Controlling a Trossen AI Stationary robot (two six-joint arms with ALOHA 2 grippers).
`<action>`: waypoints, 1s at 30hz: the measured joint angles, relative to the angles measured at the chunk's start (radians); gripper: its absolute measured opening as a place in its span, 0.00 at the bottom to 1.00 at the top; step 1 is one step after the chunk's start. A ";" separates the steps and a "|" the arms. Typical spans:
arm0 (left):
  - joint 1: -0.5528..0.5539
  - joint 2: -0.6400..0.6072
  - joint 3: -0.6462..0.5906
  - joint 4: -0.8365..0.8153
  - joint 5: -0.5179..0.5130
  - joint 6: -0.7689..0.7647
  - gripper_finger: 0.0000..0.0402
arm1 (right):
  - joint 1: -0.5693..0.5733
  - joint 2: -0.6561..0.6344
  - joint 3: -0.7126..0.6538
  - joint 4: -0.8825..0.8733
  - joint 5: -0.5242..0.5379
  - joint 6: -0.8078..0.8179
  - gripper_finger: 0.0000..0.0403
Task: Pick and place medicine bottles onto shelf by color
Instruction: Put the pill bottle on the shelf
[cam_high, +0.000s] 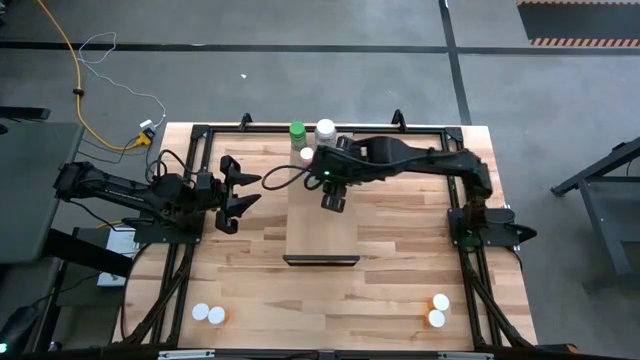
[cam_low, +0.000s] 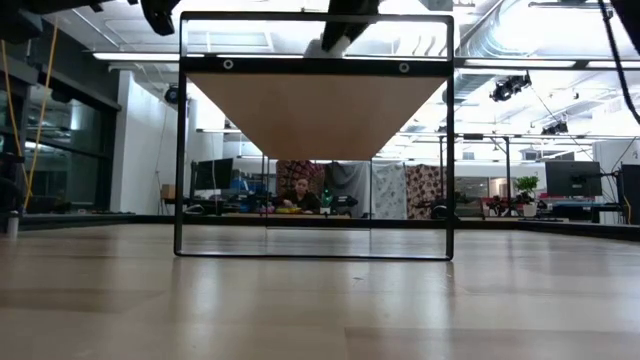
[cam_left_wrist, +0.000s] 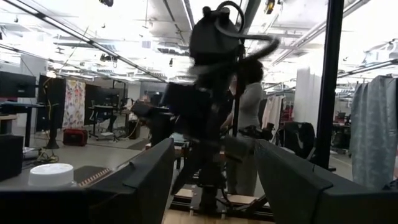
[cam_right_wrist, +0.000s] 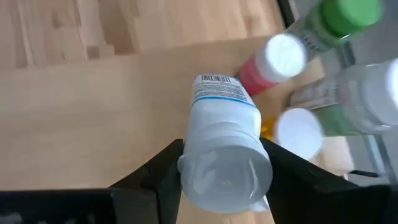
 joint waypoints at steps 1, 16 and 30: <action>0.000 0.000 0.000 -0.001 0.000 0.000 0.53 | -0.007 0.016 0.014 -0.011 -0.013 -0.001 0.42; 0.000 0.000 0.000 -0.005 0.000 -0.001 0.53 | -0.057 0.094 0.066 -0.129 -0.099 0.020 0.43; 0.000 0.001 -0.001 -0.005 0.000 -0.001 0.53 | -0.075 0.093 0.027 -0.114 -0.175 0.035 0.43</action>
